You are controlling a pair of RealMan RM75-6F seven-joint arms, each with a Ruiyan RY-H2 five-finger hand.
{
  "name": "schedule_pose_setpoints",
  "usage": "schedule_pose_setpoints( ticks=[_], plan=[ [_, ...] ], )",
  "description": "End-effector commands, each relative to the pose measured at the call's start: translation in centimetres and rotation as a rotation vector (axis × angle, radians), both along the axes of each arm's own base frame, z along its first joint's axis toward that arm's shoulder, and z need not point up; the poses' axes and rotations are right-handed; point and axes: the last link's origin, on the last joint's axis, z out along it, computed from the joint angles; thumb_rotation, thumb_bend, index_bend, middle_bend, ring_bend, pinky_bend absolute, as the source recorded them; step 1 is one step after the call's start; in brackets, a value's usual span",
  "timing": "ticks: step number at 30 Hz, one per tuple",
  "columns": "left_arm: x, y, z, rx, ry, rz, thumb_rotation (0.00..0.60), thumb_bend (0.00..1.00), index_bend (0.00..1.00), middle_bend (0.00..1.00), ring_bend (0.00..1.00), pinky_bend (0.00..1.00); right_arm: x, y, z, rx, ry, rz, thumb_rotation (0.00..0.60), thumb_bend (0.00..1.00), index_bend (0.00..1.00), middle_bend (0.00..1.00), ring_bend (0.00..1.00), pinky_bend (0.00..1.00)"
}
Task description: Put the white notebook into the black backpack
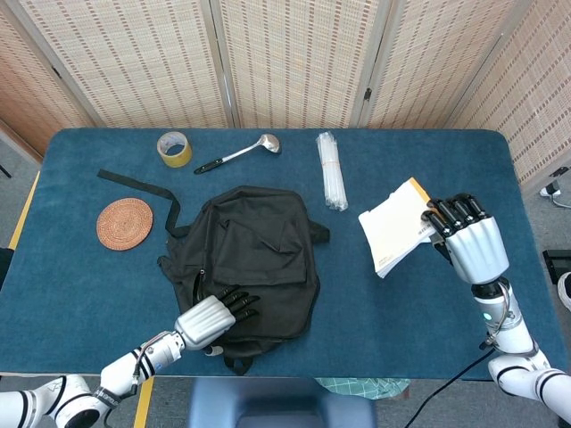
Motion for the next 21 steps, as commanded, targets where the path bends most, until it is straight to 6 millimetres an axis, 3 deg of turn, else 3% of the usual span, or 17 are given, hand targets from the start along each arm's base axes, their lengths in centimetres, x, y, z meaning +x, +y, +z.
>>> schedule_pose_setpoints(
  ticks=[1,10,17,21],
  plan=[
    [0.1,-0.3,-0.2,-0.019,-0.006,0.017,0.6,0.21,0.19,0.06,0.09,0.01,-0.1,0.1,0.0,0.002,-0.002,-0.003,0.6,0.52,0.77,0.47,0.48,0.41],
    [1.0,1.3,-1.4,-0.008,-0.069,0.092,0.6,0.22,0.23,0.06,0.1,0.01,-0.5,0.2,0.0,0.001,-0.004,-0.011,0.6,0.52,0.77,0.47,0.48,0.41],
    [1.2,2.1,-1.6,-0.006,-0.087,0.126,0.6,0.28,0.29,0.09,0.12,0.01,-0.7,0.1,-0.3,0.01,-0.004,-0.018,0.6,0.52,0.77,0.47,0.48,0.42],
    [1.1,2.3,-1.9,-0.015,-0.101,0.161,0.6,0.33,0.38,0.11,0.14,0.03,-0.8,0.0,-0.4,0.013,-0.005,-0.023,0.6,0.52,0.77,0.47,0.48,0.42]
  ],
)
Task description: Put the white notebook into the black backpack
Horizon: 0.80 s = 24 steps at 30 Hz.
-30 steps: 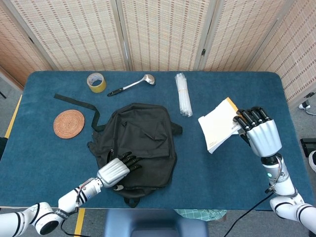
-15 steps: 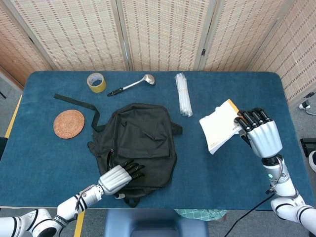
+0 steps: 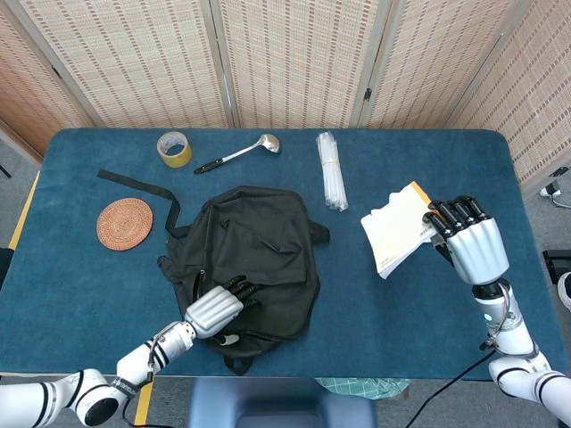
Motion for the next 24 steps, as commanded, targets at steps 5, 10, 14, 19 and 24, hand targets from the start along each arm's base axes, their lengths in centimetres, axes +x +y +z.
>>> schedule_pose_setpoints(
  ticks=[5,10,14,19,24],
  plan=[
    [-0.2,0.3,-0.7,-0.016,-0.024,0.051,0.6,0.41,0.48,0.16,0.17,0.05,-0.1,0.0,-0.1,0.003,-0.004,-0.003,0.6,0.52,0.77,0.47,0.48,0.41],
    [-0.3,0.6,-1.2,-0.002,-0.086,0.093,0.6,0.57,0.61,0.3,0.27,0.09,-0.2,-0.1,-0.1,0.005,-0.01,-0.005,0.6,0.52,0.77,0.47,0.48,0.42],
    [-0.3,0.9,-1.1,-0.001,-0.151,0.143,0.6,0.62,0.64,0.35,0.31,0.11,-0.2,0.0,-0.1,0.006,-0.021,0.001,0.6,0.52,0.77,0.47,0.48,0.41],
    [0.4,1.6,0.2,0.019,-0.258,0.197,0.6,0.62,0.64,0.35,0.31,0.12,-0.1,0.4,-0.1,0.026,-0.04,0.015,0.6,0.52,0.77,0.47,0.48,0.41],
    [1.7,3.4,2.1,0.054,-0.372,0.263,0.6,0.62,0.63,0.35,0.31,0.12,0.6,1.2,-0.1,0.067,-0.105,0.062,0.6,0.52,0.77,0.47,0.47,0.41]
  ],
)
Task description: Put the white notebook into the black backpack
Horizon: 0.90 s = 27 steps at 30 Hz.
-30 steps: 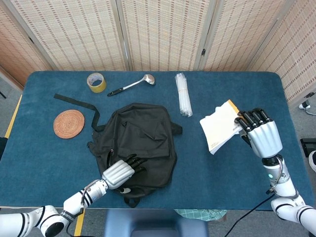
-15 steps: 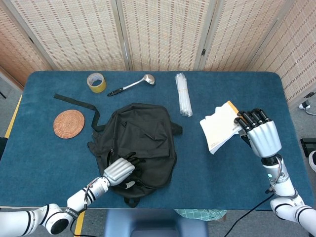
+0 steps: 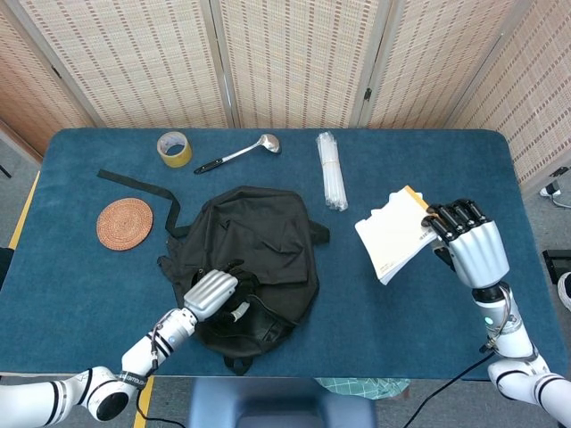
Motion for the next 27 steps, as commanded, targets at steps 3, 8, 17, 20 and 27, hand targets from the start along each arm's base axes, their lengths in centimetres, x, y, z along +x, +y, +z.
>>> schedule_pose_setpoints(
  ticks=[3,8,17,20,27],
  plan=[
    [1.9,2.8,2.2,0.016,-0.143,0.118,0.6,0.62,0.63,0.35,0.31,0.13,1.1,1.2,0.0,0.048,-0.073,0.065,0.6,0.52,0.77,0.48,0.48,0.42],
    [3.4,5.9,3.7,0.05,-0.225,0.212,0.6,0.62,0.61,0.35,0.3,0.13,2.4,2.3,0.1,0.09,-0.13,0.123,0.6,0.52,0.78,0.49,0.49,0.45],
    [5.9,10.5,4.9,0.12,-0.287,0.36,0.6,0.63,0.59,0.35,0.28,0.13,5.4,4.3,0.2,0.194,-0.251,0.218,0.6,0.52,0.8,0.51,0.51,0.52],
    [6.6,11.4,4.8,0.128,-0.278,0.388,0.6,0.62,0.59,0.35,0.28,0.13,6.6,4.8,-0.3,0.238,-0.267,0.246,0.6,0.52,0.8,0.51,0.53,0.54],
    [7.7,12.6,4.0,0.15,-0.236,0.419,0.6,0.62,0.58,0.35,0.28,0.13,8.8,5.5,-2.2,0.374,-0.299,0.271,0.6,0.52,0.8,0.52,0.55,0.56]
  ],
)
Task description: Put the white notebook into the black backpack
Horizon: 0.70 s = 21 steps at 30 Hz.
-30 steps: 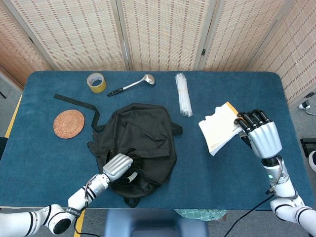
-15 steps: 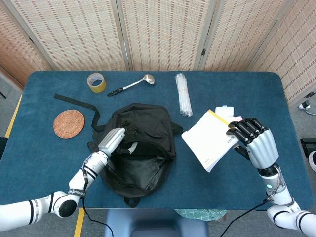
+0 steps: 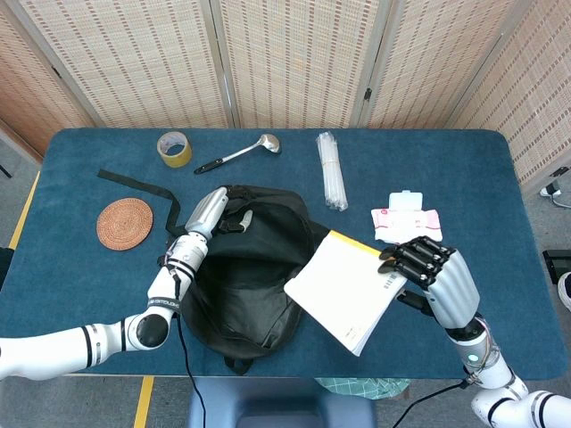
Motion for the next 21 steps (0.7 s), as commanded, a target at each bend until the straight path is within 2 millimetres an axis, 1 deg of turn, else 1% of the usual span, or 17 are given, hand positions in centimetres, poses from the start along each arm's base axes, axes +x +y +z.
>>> schedule_pose_setpoints(
  ticks=[1,5,12,19,21],
  plan=[
    [0.7,0.6,-0.4,0.007,0.005,0.014,0.6,0.62,0.58,0.35,0.28,0.13,1.0,0.3,-1.1,0.067,0.008,0.021,0.6,0.52,0.81,0.52,0.55,0.56],
    [0.9,1.0,-0.6,0.005,0.008,0.028,0.6,0.62,0.58,0.35,0.28,0.13,1.9,0.2,-2.8,0.126,0.039,0.026,0.6,0.52,0.81,0.52,0.56,0.57],
    [1.0,1.4,-0.7,-0.009,-0.017,0.052,0.6,0.62,0.58,0.35,0.27,0.13,3.6,-0.9,-7.3,0.242,0.101,0.009,0.6,0.52,0.81,0.52,0.57,0.59],
    [0.8,1.5,-0.5,-0.017,-0.029,0.059,0.6,0.62,0.58,0.35,0.27,0.12,5.9,-2.7,-11.5,0.274,0.163,0.014,0.6,0.52,0.81,0.52,0.59,0.59],
    [0.8,1.5,-0.4,-0.017,-0.033,0.061,0.6,0.62,0.58,0.35,0.27,0.12,6.4,-3.0,-12.3,0.241,0.193,0.032,0.6,0.52,0.81,0.52,0.6,0.59]
  ],
)
